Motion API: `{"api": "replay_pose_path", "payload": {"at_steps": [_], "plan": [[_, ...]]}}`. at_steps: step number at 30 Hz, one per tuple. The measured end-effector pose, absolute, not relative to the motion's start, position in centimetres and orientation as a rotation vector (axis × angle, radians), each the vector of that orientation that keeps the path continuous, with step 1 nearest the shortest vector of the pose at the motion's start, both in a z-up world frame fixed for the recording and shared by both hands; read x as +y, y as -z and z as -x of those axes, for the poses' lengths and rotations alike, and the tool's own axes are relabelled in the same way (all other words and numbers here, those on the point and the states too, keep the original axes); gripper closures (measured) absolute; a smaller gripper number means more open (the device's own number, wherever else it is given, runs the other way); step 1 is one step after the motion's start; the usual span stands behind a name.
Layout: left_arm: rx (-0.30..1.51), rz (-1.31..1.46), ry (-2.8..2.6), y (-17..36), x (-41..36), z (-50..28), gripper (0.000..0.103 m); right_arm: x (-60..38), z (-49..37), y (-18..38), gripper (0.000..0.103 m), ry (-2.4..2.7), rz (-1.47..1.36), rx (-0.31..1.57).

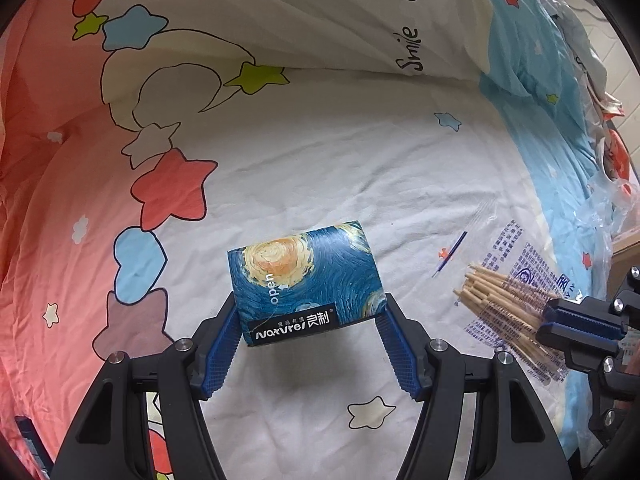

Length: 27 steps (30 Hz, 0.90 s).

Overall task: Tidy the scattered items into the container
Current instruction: 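Carry the tissue pack with the left gripper while the right gripper carries the swab bag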

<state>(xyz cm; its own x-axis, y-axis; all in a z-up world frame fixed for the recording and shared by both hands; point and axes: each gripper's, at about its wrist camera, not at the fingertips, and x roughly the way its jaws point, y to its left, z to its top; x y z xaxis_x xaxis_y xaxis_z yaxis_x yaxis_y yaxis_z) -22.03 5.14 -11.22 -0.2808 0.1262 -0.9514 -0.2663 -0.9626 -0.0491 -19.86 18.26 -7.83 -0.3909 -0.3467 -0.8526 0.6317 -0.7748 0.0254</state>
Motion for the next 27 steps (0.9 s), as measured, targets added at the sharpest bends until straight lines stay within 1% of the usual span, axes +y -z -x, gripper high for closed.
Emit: {"api": "replay_pose_path", "payload": {"at_steps": [2,6,20,23,27], "plan": [[0.18,1.709,-2.322,12.2,7.4,23.3,0.036,18.6,19.5,7.4,0.098,2.2,-1.235,0.415],[0.2,1.691,-2.314,12.2,8.7,23.8,0.036,19.2,18.7,6.4,0.098,2.228,-1.233,0.405],[0.243,1.642,-2.273,9.7,10.7,20.3,0.035,22.3,14.6,2.8,0.098,2.311,-1.236,0.405],[0.213,1.632,-2.271,8.8,10.9,19.9,0.035,22.7,13.5,2.1,0.098,2.326,-1.234,0.415],[0.242,1.598,-2.261,7.6,12.0,19.0,0.036,23.4,12.0,1.1,0.098,2.358,-1.22,0.404]]}}
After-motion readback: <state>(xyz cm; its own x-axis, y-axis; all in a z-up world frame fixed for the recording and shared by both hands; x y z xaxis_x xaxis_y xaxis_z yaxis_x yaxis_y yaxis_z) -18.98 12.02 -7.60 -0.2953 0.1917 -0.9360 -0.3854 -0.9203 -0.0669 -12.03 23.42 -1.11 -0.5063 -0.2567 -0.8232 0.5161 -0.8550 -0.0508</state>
